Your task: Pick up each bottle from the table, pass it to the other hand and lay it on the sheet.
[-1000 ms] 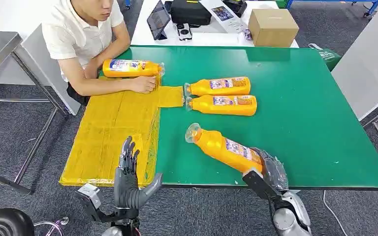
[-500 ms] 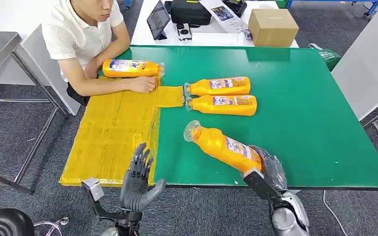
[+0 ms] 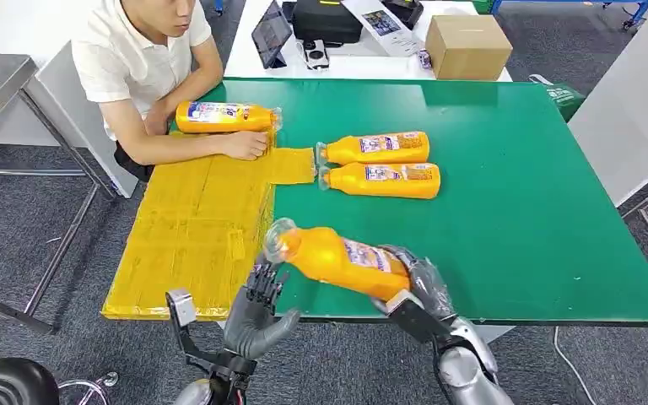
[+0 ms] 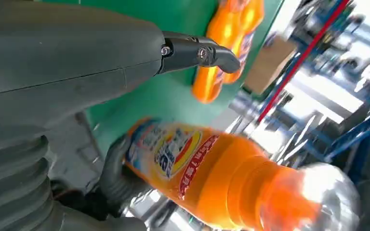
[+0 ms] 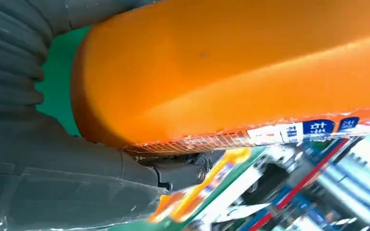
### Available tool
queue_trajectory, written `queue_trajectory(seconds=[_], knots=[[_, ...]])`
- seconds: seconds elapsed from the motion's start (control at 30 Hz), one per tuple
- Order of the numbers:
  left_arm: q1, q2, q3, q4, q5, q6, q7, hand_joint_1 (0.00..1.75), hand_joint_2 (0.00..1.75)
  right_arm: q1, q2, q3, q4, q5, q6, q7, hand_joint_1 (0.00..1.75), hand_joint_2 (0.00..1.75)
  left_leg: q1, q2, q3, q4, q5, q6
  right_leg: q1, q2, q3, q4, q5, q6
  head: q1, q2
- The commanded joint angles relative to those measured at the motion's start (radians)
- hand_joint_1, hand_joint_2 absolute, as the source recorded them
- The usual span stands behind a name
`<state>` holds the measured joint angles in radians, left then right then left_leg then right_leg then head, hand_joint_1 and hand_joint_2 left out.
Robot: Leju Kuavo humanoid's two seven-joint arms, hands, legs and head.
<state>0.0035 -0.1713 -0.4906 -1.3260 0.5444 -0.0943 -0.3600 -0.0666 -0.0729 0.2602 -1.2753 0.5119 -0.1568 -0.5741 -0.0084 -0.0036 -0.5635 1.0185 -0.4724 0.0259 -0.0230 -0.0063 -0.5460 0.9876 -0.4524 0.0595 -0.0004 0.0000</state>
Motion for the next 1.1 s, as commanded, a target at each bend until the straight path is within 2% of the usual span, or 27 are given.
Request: queue_trajectory(seconds=[0.03, 0.2, 0.3, 0.43, 0.6, 0.77, 0.8, 1.1], knots=[[-0.099, -0.019, 0.019, 0.135, -0.011, 0.000, -0.007, 0.00, 1.75, -0.077, 0.026, 0.116, 0.086, -0.021, 0.011, -0.013, 1.75, 1.75, 0.002, 0.003, 0.001, -0.001, 0.001, -0.002, 0.002, 0.003, 0.001, -0.002, 0.002, -0.003, 0.000, 0.000], [-0.136, -0.010, 0.018, 0.138, 0.013, 0.001, 0.045, 0.00, 1.75, -0.093, 0.041, 0.135, 0.128, -0.037, 0.032, -0.015, 1.75, 1.75, 0.002, 0.001, 0.001, -0.001, 0.001, -0.002, 0.002, 0.002, 0.000, -0.001, 0.001, -0.003, 0.000, 0.000], [-0.144, -0.010, -0.006, 0.127, 0.046, -0.046, 0.063, 0.00, 1.75, -0.121, 0.055, 0.145, 0.165, -0.056, 0.048, -0.017, 1.75, 1.75, 0.001, 0.002, 0.000, 0.000, 0.001, -0.001, 0.001, 0.002, 0.000, 0.000, 0.001, -0.002, 0.000, 0.000], [-0.162, -0.024, -0.021, 0.161, 0.018, 0.011, 0.044, 0.00, 1.75, -0.156, 0.073, 0.173, 0.192, -0.057, 0.060, -0.013, 1.75, 1.75, 0.001, 0.002, 0.000, 0.000, 0.001, -0.001, 0.001, 0.002, 0.000, 0.000, 0.001, -0.002, 0.000, 0.000], [-0.175, -0.028, -0.019, 0.172, 0.018, 0.017, 0.042, 0.00, 1.75, -0.158, 0.079, 0.185, 0.192, -0.058, 0.059, -0.003, 1.75, 1.75, 0.004, 0.003, 0.000, 0.000, 0.001, -0.003, 0.004, 0.003, 0.000, -0.002, 0.003, -0.005, 0.000, 0.000], [-0.175, -0.027, -0.019, 0.172, 0.018, 0.017, 0.042, 0.00, 1.75, -0.157, 0.077, 0.184, 0.192, -0.058, 0.059, -0.003, 1.75, 1.75, 0.002, 0.001, 0.000, 0.000, 0.001, -0.002, 0.002, 0.001, 0.001, -0.001, 0.001, -0.003, 0.000, 0.000], [-0.177, -0.033, -0.015, 0.167, -0.010, 0.057, 0.011, 0.00, 1.75, -0.159, 0.075, 0.197, 0.193, -0.056, 0.062, 0.005, 1.75, 1.75, 0.001, 0.001, 0.000, 0.000, 0.001, -0.002, 0.002, 0.002, 0.000, -0.001, 0.001, -0.003, 0.000, 0.000], [-0.195, -0.039, -0.033, 0.170, 0.014, 0.049, 0.040, 0.00, 1.75, -0.198, 0.109, 0.258, 0.290, -0.059, 0.062, 0.031, 1.75, 1.75, 0.001, 0.002, 0.000, 0.000, 0.001, -0.001, 0.001, 0.002, 0.000, 0.000, 0.001, -0.002, 0.000, 0.000]])
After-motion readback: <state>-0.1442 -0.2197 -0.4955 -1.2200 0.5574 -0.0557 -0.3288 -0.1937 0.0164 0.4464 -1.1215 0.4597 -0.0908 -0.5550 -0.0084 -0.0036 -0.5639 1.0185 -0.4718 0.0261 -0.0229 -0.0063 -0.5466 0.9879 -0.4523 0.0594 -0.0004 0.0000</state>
